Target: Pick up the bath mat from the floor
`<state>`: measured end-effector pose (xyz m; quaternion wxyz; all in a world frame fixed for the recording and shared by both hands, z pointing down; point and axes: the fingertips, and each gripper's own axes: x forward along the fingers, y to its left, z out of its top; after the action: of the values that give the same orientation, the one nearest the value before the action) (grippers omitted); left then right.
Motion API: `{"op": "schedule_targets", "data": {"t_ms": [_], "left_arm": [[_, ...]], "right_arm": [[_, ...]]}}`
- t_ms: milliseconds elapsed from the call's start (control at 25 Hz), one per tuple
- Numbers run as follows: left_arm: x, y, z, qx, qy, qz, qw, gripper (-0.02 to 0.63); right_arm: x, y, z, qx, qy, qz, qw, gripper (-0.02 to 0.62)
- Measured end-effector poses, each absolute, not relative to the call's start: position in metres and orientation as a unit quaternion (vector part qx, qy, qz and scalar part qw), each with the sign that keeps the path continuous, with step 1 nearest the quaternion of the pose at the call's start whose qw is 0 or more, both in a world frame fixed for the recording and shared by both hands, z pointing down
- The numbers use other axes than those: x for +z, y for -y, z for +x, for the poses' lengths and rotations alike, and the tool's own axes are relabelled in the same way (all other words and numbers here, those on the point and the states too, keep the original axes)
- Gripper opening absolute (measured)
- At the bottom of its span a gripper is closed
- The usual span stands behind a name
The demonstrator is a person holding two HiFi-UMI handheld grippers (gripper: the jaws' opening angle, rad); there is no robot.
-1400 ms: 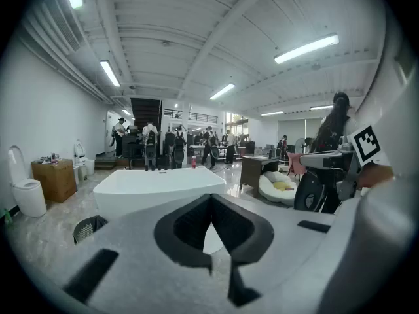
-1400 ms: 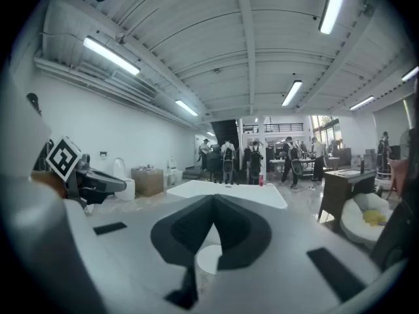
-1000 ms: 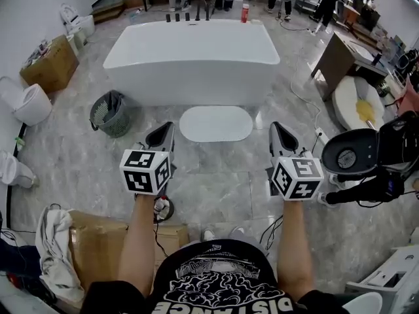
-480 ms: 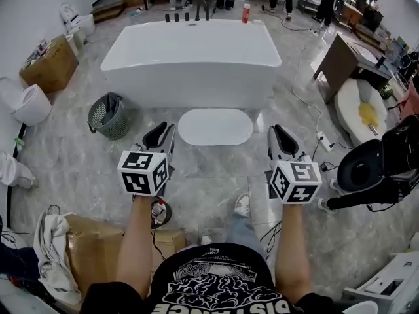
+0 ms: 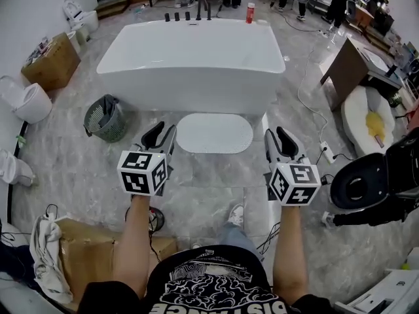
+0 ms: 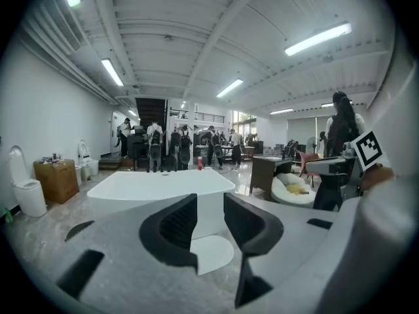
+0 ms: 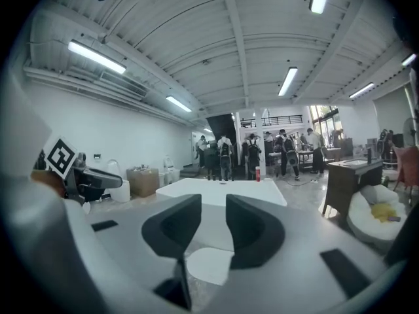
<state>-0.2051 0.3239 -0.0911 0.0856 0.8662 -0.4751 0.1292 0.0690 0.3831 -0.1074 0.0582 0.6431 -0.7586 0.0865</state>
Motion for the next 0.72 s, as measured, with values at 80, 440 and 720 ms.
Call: {"op": "schedule_targets", "data": {"t_ms": [80,440,720], "left_arm": [[-0.088,-0.307,-0.191,0.136,0.48,0.862,0.088,0.147],[-0.086,-0.242,-0.14,0.142,0.504,0.847,0.095,0.181],[-0.086,-0.207,-0.114,0.148,0.524,0.833,0.095,0.195]], "right_arm": [[-0.105,-0.363,0.086,0.092,0.762,0.639,0.058,0.124],[-0.096,-0.289,0.148,0.111,0.778,0.616,0.062,0.176],[-0.089,-0.247,0.183,0.12,0.788,0.6,0.059,0.204]]}}
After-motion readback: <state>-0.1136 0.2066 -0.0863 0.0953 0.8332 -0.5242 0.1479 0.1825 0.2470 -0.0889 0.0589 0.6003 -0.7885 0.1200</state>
